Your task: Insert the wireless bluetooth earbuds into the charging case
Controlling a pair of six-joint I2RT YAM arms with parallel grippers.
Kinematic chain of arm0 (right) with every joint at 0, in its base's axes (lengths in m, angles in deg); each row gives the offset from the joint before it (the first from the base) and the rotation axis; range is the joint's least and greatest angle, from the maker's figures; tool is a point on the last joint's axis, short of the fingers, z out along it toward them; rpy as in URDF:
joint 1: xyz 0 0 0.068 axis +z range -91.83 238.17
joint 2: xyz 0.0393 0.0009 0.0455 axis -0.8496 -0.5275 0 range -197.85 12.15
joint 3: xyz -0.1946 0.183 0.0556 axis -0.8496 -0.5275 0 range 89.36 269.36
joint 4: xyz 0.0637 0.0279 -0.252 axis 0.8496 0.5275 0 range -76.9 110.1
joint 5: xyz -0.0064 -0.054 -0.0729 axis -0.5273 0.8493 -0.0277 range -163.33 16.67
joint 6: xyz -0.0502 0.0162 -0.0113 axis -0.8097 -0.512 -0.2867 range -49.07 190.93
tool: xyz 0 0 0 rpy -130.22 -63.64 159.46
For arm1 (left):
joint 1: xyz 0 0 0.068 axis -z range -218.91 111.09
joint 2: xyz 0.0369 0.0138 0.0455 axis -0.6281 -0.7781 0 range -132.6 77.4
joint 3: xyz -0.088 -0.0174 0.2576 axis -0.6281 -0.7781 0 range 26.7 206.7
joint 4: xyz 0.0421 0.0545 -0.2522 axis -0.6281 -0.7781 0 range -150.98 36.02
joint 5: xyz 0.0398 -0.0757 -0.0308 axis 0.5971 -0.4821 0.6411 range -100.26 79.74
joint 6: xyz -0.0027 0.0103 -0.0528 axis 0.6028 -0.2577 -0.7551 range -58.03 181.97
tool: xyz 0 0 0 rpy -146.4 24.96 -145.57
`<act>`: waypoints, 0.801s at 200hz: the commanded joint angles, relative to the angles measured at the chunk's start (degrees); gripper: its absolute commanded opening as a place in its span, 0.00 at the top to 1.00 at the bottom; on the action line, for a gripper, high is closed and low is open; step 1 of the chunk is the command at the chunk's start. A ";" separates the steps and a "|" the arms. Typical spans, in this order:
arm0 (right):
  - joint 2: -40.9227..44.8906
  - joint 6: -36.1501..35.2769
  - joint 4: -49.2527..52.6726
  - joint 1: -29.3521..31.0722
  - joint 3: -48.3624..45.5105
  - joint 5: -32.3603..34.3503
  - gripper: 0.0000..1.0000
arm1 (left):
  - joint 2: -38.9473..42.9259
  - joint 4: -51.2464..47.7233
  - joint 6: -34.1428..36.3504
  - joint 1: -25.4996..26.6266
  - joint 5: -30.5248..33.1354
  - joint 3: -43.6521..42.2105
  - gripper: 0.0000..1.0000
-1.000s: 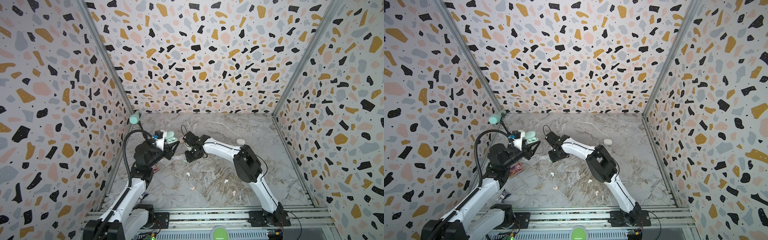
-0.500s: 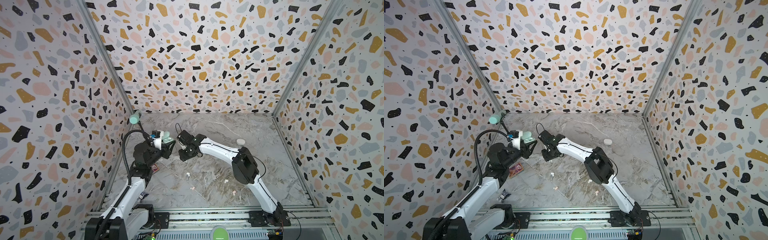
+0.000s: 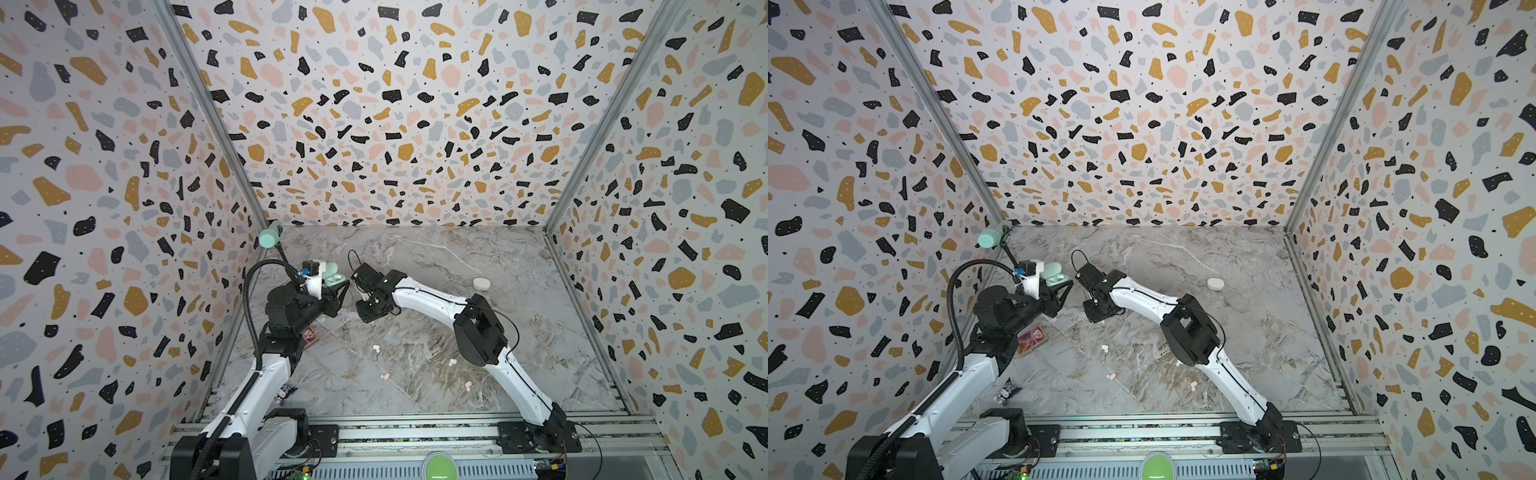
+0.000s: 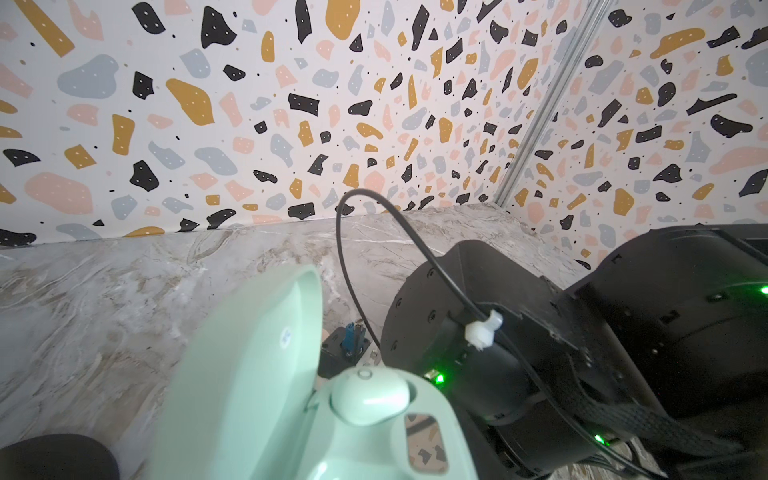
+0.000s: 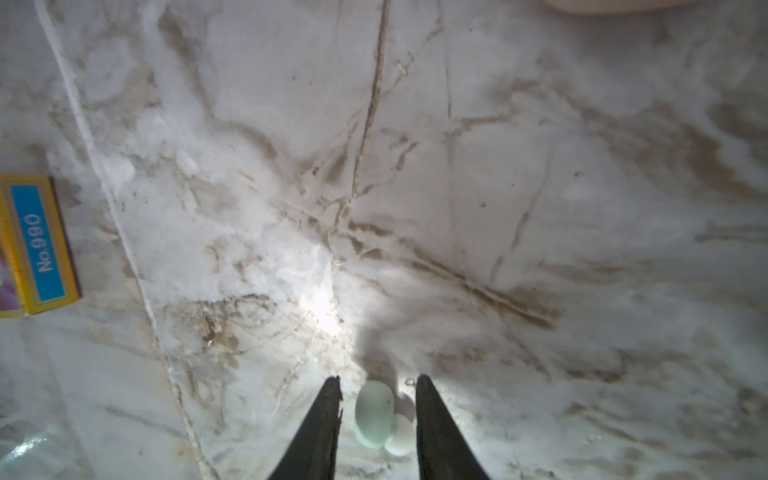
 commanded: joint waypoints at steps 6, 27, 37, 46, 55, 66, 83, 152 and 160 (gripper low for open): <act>0.10 -0.83 2.70 0.39 2.58 0.81 0.69 | 0.07 2.60 -0.31 -0.24 -0.37 1.25 1.00; -0.01 -1.04 3.35 0.69 2.60 1.14 0.70 | -0.01 2.69 -0.27 -0.31 -0.42 1.17 1.00; 0.07 -1.22 3.50 0.82 2.30 1.33 0.70 | -0.05 2.69 -0.33 -0.31 -0.44 1.17 1.00; 0.08 -1.39 3.59 0.93 2.06 1.37 0.70 | -0.06 2.69 -0.25 -0.31 -0.50 1.17 1.00; 0.16 -1.49 3.55 1.06 1.73 1.49 0.71 | -0.01 2.76 -0.34 -0.29 -0.52 1.16 1.00; 0.08 -1.74 3.70 1.14 1.56 1.90 0.71 | -0.02 2.69 -0.32 -0.31 -0.52 1.17 1.00; -0.01 -1.98 3.97 1.35 1.31 2.41 0.72 | -0.01 2.73 -0.31 -0.32 -0.51 1.13 1.00; -0.05 -2.35 5.05 1.78 -1.17 4.78 0.79 | -0.12 2.77 -0.28 -0.31 -0.61 1.16 1.00; -0.26 -2.52 5.29 1.87 -1.19 5.37 0.79 | -0.03 2.71 -0.32 -0.31 -0.66 1.17 1.00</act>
